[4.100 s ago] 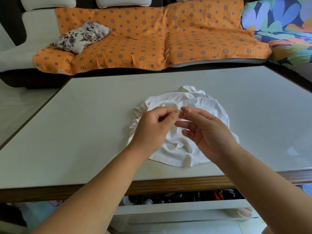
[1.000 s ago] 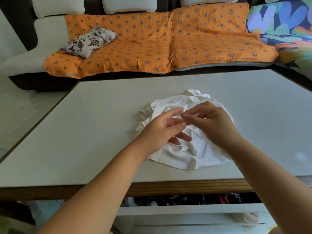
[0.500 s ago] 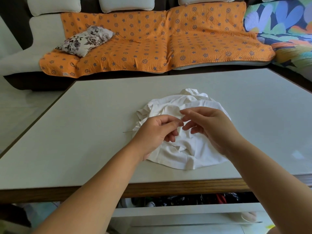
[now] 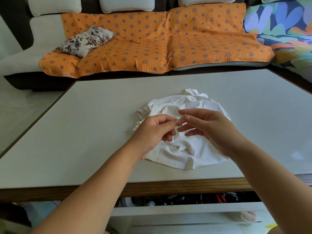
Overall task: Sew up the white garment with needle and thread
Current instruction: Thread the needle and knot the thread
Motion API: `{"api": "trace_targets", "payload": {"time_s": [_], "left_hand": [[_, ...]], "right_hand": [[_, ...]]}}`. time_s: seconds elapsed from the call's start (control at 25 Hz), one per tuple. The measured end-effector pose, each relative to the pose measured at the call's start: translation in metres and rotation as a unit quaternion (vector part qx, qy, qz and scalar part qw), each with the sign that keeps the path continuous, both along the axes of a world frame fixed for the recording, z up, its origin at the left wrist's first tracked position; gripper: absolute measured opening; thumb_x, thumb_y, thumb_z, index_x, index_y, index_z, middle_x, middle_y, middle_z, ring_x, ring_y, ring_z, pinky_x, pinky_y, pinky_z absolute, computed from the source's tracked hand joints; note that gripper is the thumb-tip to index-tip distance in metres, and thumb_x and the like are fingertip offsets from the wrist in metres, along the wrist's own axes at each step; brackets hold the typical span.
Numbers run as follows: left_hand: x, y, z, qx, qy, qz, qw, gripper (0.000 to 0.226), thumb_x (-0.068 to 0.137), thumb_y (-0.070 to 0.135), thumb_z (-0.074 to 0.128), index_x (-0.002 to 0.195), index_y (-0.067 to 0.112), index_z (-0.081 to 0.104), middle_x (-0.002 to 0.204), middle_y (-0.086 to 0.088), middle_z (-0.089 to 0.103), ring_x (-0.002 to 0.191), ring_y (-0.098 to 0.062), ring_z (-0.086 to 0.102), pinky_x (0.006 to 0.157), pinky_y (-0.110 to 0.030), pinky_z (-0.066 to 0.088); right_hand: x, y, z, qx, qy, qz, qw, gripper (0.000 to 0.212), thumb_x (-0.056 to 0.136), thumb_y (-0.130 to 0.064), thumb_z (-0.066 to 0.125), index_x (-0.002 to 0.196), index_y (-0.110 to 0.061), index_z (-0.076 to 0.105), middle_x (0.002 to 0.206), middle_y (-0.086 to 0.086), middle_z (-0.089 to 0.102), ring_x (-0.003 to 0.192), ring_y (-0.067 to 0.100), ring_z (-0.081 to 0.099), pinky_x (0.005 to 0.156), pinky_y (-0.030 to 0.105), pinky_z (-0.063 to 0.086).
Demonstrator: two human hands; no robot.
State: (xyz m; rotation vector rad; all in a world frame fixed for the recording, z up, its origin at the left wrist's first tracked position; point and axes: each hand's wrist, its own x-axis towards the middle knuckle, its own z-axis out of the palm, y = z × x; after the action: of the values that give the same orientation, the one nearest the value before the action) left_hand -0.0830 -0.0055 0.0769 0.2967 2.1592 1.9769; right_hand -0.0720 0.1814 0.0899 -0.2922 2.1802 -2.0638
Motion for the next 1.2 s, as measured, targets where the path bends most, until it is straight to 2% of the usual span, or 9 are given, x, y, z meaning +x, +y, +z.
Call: {"api": "trace_targets", "payload": {"time_s": [0.2,0.4,0.6,0.72,0.88,0.96,1.04,1.12,1.2], "left_hand": [[0.001,-0.001,0.001,-0.013,0.003,-0.004,1.000,0.015,0.095,0.013,0.059,0.097,0.007,0.073,0.065,0.002,0.059,0.057,-0.011,0.052,0.064,-0.024,0.045],[0.001,-0.002,0.002,0.014,-0.020,-0.014,1.000,0.016,0.096,0.011,0.057,0.093,0.010,0.073,0.065,0.003,0.059,0.058,-0.011,0.051,0.067,-0.027,0.042],[0.002,-0.003,0.004,0.095,-0.091,-0.037,0.991,0.016,0.094,0.010,0.058,0.092,0.009,0.074,0.068,0.002,0.056,0.057,-0.008,0.048,0.056,-0.017,0.040],[0.003,-0.002,0.007,0.172,-0.145,-0.036,0.974,0.013,0.084,0.015,0.065,0.090,0.007,0.073,0.068,0.002,0.054,0.054,-0.006,0.044,0.050,-0.016,0.032],[0.003,-0.001,0.007,0.246,-0.186,-0.014,0.951,0.019,0.078,0.021,0.068,0.093,0.012,0.076,0.069,0.003,0.052,0.052,-0.005,0.039,0.050,-0.016,0.029],[0.003,0.000,0.006,0.225,-0.165,-0.009,0.960,0.019,0.082,0.020,0.068,0.097,0.011,0.077,0.068,0.004,0.051,0.053,-0.005,0.039,0.051,-0.016,0.031],[0.003,0.000,0.005,0.152,-0.106,0.006,0.983,0.019,0.088,0.016,0.067,0.103,0.012,0.077,0.067,0.006,0.053,0.055,-0.005,0.042,0.056,-0.016,0.038],[0.004,0.000,0.005,0.042,-0.008,0.031,0.999,0.018,0.091,0.014,0.066,0.105,0.018,0.077,0.067,0.013,0.060,0.060,-0.001,0.051,0.063,-0.015,0.043],[0.005,0.000,0.003,-0.061,0.103,0.054,0.991,0.019,0.090,0.014,0.068,0.105,0.022,0.077,0.075,0.015,0.068,0.068,0.005,0.058,0.067,-0.011,0.044]], "right_hand": [[-0.003,-0.002,-0.001,-0.032,0.019,-0.044,0.998,0.030,0.077,-0.029,0.069,0.099,-0.009,0.075,0.091,0.011,0.076,0.084,0.023,0.073,0.074,0.031,0.057],[-0.004,-0.007,-0.004,-0.003,0.041,-0.075,0.996,0.012,0.089,-0.017,0.067,0.090,-0.007,0.072,0.082,0.005,0.076,0.077,0.017,0.073,0.067,0.026,0.056],[0.000,-0.013,-0.010,0.089,0.094,-0.117,0.985,0.014,0.094,-0.020,0.063,0.086,-0.009,0.068,0.077,0.002,0.075,0.071,0.010,0.071,0.064,0.022,0.056],[0.005,-0.019,-0.012,0.126,0.129,-0.127,0.975,0.013,0.095,-0.019,0.062,0.085,-0.011,0.065,0.072,0.000,0.072,0.065,0.002,0.068,0.061,0.014,0.052],[0.008,-0.024,-0.015,0.149,0.162,-0.158,0.963,0.014,0.095,-0.023,0.062,0.083,-0.015,0.063,0.068,-0.003,0.071,0.065,0.002,0.067,0.063,0.017,0.053],[0.008,-0.025,-0.017,0.168,0.171,-0.164,0.957,0.016,0.094,-0.030,0.062,0.082,-0.019,0.063,0.067,-0.005,0.071,0.067,0.003,0.067,0.065,0.021,0.055],[0.008,-0.025,-0.016,0.181,0.176,-0.166,0.953,0.020,0.092,-0.037,0.063,0.082,-0.020,0.063,0.067,-0.005,0.070,0.068,0.005,0.068,0.068,0.027,0.057],[0.008,-0.025,-0.016,0.186,0.173,-0.171,0.952,0.021,0.092,-0.037,0.063,0.082,-0.019,0.064,0.066,-0.005,0.070,0.067,0.006,0.068,0.069,0.031,0.057],[0.008,-0.024,-0.016,0.197,0.168,-0.174,0.950,0.019,0.093,-0.033,0.062,0.081,-0.018,0.063,0.066,-0.005,0.070,0.066,0.005,0.068,0.069,0.032,0.057]]}}
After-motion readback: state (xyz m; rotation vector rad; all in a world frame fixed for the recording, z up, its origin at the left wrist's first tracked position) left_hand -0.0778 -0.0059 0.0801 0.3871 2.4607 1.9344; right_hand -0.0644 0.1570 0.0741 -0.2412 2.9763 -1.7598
